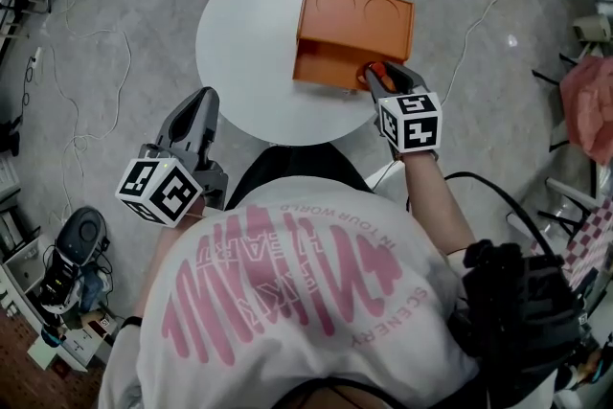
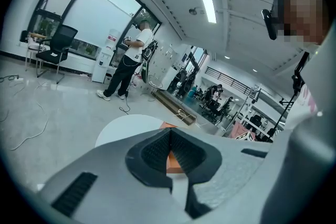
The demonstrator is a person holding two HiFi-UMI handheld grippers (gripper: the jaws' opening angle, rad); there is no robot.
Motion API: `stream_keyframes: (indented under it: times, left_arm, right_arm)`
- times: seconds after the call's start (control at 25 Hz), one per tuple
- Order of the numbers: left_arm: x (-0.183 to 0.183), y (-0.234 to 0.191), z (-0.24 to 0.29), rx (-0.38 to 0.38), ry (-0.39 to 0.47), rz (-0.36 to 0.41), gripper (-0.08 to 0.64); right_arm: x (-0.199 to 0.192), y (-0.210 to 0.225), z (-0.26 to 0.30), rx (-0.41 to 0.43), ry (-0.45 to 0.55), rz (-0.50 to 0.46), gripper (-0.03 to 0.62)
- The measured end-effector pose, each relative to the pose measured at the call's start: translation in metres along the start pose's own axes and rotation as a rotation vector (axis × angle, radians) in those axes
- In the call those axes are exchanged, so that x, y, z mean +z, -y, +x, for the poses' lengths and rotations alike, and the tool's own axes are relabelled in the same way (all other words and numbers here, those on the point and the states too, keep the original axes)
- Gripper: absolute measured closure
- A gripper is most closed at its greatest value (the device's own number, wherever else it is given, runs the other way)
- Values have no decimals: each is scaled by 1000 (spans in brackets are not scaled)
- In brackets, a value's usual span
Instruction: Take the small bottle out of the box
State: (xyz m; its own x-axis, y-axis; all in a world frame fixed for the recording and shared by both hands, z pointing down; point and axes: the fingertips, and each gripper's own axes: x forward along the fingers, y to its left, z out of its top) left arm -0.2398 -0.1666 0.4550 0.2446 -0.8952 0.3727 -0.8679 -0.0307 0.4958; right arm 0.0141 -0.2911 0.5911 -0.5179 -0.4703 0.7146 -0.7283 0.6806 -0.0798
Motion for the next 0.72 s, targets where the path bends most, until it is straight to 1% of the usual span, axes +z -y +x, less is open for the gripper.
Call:
stream_keyframes:
  times: [0.16, 0.36, 0.56, 0.72]
  left_arm:
    - [6, -4, 2, -21, -3, 6, 552]
    - [17, -1, 11, -57, -4, 15, 552]
    - [24, -1, 18, -96, -1, 23, 552]
    - [37, -4, 22, -128, 4, 34, 552]
  right_arm:
    - [8, -6, -6, -1, 31, 26, 466]
    - [21, -3, -16, -24, 52, 23, 466]
    - [33, -1, -28, -64, 81, 36, 466]
    - [55, -3, -43, -90, 133, 57, 466]
